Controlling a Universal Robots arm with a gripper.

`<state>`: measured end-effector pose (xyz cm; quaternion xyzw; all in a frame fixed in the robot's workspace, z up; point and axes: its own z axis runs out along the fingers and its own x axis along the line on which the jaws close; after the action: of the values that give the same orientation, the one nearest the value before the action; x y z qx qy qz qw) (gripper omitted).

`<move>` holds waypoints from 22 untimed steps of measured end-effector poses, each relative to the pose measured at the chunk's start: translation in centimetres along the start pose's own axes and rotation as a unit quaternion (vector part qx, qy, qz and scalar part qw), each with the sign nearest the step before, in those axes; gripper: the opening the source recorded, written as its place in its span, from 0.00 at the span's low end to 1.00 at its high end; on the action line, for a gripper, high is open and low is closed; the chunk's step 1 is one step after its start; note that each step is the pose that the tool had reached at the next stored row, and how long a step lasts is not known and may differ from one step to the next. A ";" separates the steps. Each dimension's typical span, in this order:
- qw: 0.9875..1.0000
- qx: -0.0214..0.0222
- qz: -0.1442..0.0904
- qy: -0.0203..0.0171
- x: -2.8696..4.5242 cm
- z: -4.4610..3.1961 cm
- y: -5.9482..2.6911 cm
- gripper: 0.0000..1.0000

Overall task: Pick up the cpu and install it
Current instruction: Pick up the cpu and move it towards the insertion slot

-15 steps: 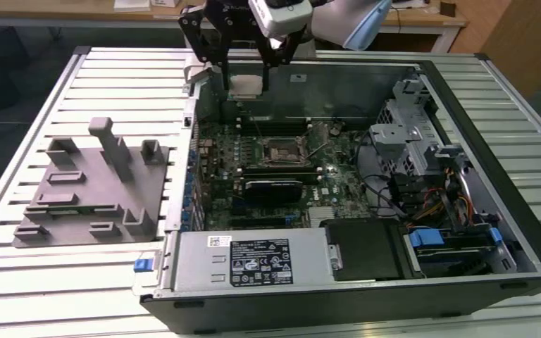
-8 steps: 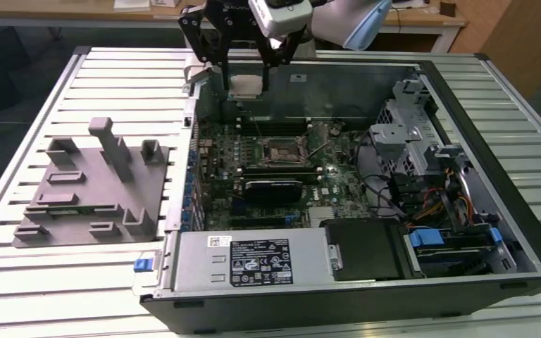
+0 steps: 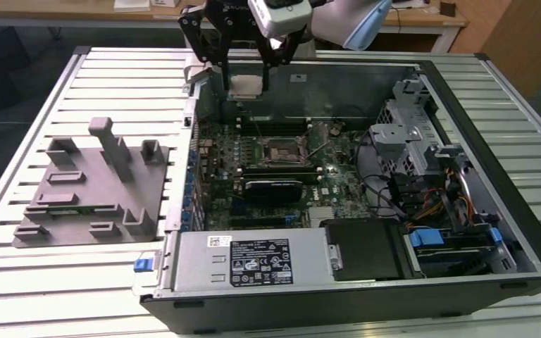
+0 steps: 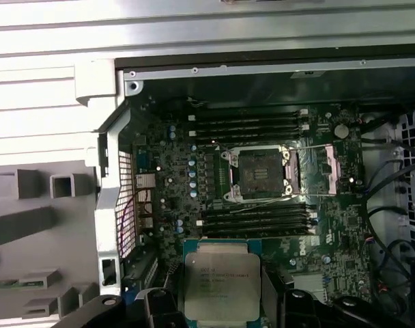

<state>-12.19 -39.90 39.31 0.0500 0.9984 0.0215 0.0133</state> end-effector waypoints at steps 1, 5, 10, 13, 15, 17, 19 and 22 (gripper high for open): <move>1.000 0.000 0.009 0.000 0.00 0.02 0.00 0.54; 0.999 0.001 0.044 -0.002 0.01 0.06 0.00 0.54; 0.996 0.002 0.084 -0.004 0.01 0.10 0.01 0.54; 0.994 0.003 0.107 -0.005 0.01 0.12 0.01 0.54; 0.993 0.003 0.120 -0.005 0.01 0.14 0.02 0.54; 0.991 0.003 0.132 -0.006 0.01 0.16 0.02 0.54; 0.989 0.004 0.145 -0.006 0.01 0.18 0.02 0.54; 0.986 0.005 0.165 -0.007 0.01 0.22 0.03 0.54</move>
<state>-12.20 -39.86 39.10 0.2146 0.9764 0.0184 0.0168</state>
